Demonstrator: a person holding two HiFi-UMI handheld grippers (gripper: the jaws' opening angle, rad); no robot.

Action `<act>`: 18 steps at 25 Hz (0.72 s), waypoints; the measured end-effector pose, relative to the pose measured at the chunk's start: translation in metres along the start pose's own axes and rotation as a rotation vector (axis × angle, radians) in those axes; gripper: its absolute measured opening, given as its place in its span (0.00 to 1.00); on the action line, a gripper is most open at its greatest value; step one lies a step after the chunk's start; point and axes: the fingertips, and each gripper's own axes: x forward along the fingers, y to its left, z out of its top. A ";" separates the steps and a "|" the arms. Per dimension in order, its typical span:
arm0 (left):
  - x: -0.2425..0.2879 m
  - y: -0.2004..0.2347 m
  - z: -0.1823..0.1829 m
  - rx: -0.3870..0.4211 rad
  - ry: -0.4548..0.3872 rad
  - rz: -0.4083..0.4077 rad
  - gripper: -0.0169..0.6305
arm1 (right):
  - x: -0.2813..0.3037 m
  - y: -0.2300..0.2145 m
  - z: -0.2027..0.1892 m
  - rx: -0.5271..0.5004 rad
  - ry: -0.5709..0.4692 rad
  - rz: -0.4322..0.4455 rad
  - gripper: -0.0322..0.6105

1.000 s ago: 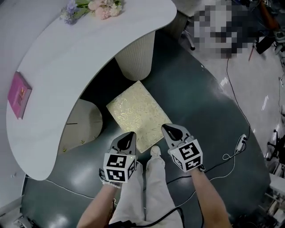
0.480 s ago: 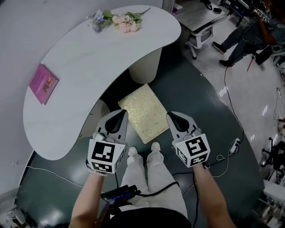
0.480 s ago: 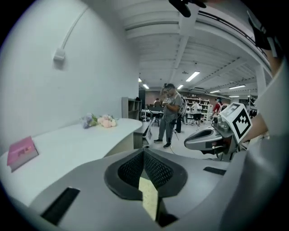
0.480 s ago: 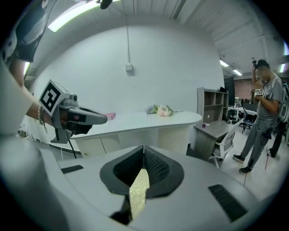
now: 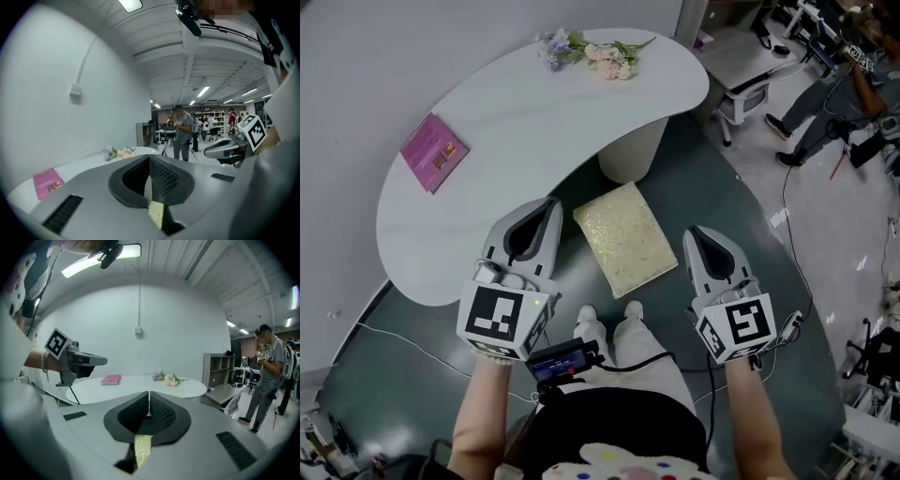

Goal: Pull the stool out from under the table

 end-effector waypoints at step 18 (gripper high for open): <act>-0.068 0.011 -0.006 -0.073 0.033 0.065 0.05 | -0.017 0.045 0.030 -0.028 -0.002 0.045 0.11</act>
